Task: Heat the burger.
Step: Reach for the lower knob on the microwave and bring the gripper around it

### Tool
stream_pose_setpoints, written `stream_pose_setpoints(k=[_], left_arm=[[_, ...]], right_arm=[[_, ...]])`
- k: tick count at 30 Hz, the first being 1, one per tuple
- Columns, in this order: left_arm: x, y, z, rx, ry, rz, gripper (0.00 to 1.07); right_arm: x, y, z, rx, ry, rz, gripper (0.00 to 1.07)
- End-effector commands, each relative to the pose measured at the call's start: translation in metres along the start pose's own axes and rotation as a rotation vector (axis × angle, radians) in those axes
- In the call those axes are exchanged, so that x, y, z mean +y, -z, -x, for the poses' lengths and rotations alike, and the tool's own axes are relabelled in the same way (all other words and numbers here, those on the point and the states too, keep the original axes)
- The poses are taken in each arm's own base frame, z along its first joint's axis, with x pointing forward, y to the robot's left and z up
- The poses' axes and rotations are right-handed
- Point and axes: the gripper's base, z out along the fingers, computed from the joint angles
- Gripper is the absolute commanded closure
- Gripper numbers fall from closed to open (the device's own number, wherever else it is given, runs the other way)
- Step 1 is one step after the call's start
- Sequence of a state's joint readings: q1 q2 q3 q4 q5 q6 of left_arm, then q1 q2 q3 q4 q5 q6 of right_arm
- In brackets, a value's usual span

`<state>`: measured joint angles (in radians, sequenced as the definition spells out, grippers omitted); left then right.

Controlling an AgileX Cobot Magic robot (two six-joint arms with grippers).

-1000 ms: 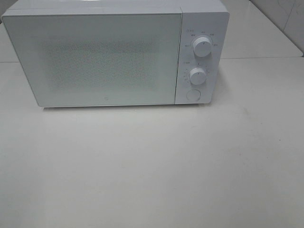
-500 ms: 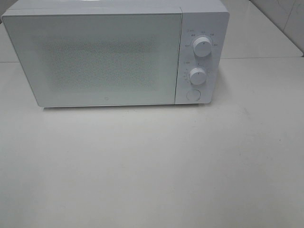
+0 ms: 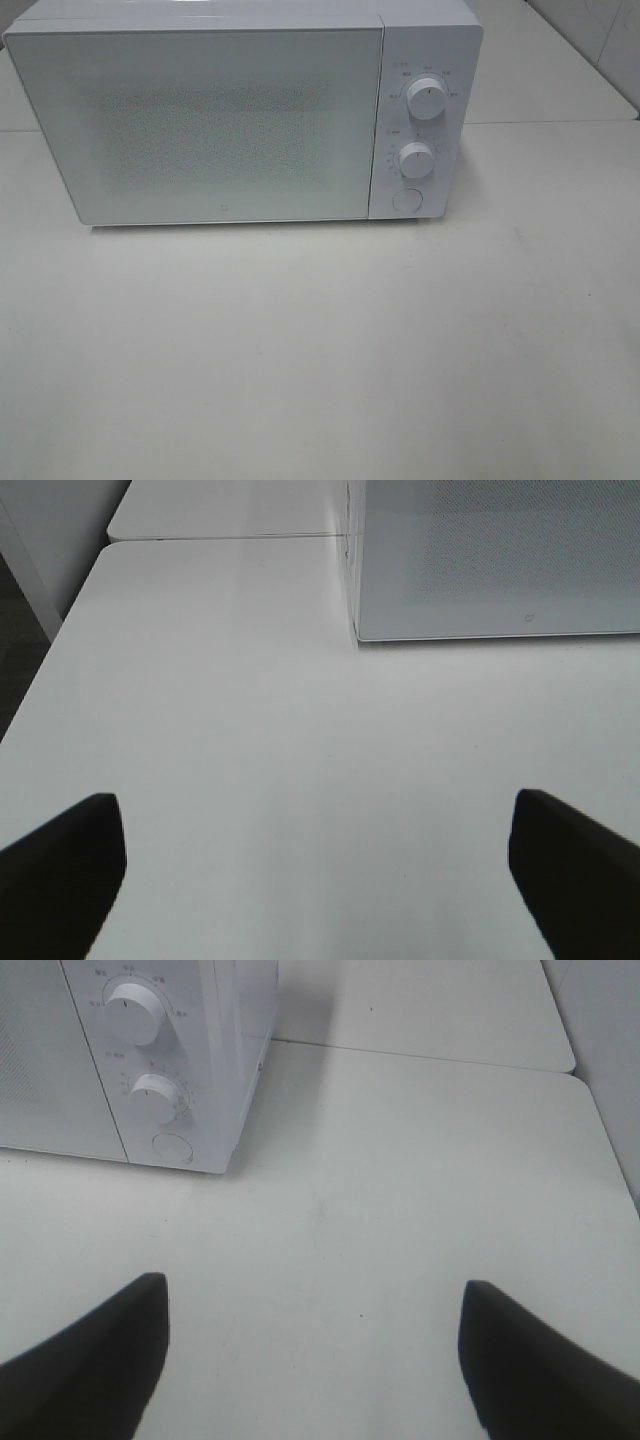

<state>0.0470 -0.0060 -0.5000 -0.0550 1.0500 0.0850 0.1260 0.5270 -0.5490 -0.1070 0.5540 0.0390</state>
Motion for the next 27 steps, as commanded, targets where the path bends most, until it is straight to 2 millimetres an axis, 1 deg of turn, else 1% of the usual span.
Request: stream_pose_setpoints(k=[1, 3, 5, 6, 8, 9, 11, 12, 13, 14, 15, 16, 17, 19, 20, 21, 22, 27], left_arm=[[0.000, 0.002, -0.001, -0.028, 0.005, 0.005, 0.10], [0.000, 0.002, -0.001, -0.028, 0.005, 0.005, 0.10], [0.000, 0.002, -0.001, -0.028, 0.005, 0.005, 0.10], [0.000, 0.002, -0.001, -0.028, 0.005, 0.005, 0.10], [0.000, 0.002, -0.001, -0.028, 0.005, 0.005, 0.10], [0.000, 0.002, -0.001, -0.028, 0.005, 0.005, 0.10], [0.000, 0.002, -0.001, -0.028, 0.005, 0.005, 0.10], [0.000, 0.002, -0.001, -0.028, 0.005, 0.005, 0.10], [0.000, 0.002, -0.001, -0.028, 0.005, 0.005, 0.10], [0.000, 0.002, -0.001, -0.028, 0.005, 0.005, 0.10], [0.000, 0.002, -0.001, -0.028, 0.005, 0.005, 0.10], [0.000, 0.002, -0.001, -0.028, 0.005, 0.005, 0.10], [0.000, 0.002, -0.001, -0.028, 0.005, 0.005, 0.10], [0.000, 0.002, -0.001, -0.028, 0.005, 0.005, 0.10], [0.000, 0.002, -0.001, -0.028, 0.005, 0.005, 0.10], [0.000, 0.002, -0.001, -0.028, 0.005, 0.005, 0.10], [0.000, 0.002, -0.001, -0.028, 0.005, 0.005, 0.10], [0.000, 0.002, -0.001, -0.028, 0.005, 0.005, 0.10]], right_arm=[[0.000, -0.014, 0.010, -0.040, -0.006, -0.002, 0.31], [0.000, -0.017, 0.012, -0.046, -0.005, 0.000, 0.31], [0.001, -0.031, 0.016, -0.060, 0.006, 0.005, 0.31], [0.001, -0.031, 0.016, -0.060, 0.006, 0.005, 0.31], [0.001, -0.041, 0.020, -0.080, 0.040, 0.000, 0.31], [0.001, -0.041, 0.020, -0.080, 0.040, 0.000, 0.31], [0.002, -0.051, 0.023, -0.096, 0.050, 0.005, 0.31], [0.002, -0.051, 0.023, -0.096, 0.050, 0.005, 0.31], [0.003, -0.059, 0.023, -0.097, 0.052, 0.010, 0.31], [0.003, -0.059, 0.023, -0.097, 0.052, 0.010, 0.31], [0.004, -0.063, 0.024, -0.099, 0.049, 0.013, 0.31], [0.005, -0.071, 0.023, -0.105, 0.049, 0.021, 0.31], [0.005, -0.071, 0.023, -0.105, 0.049, 0.021, 0.31], [0.008, -0.083, 0.017, -0.156, 0.049, 0.038, 0.31], [0.008, -0.083, 0.017, -0.156, 0.049, 0.038, 0.31], [0.009, -0.090, 0.011, -0.179, 0.039, 0.049, 0.31], [0.009, -0.090, 0.011, -0.179, 0.039, 0.049, 0.31], [0.011, -0.104, -0.001, -0.253, -0.018, 0.054, 0.31]])
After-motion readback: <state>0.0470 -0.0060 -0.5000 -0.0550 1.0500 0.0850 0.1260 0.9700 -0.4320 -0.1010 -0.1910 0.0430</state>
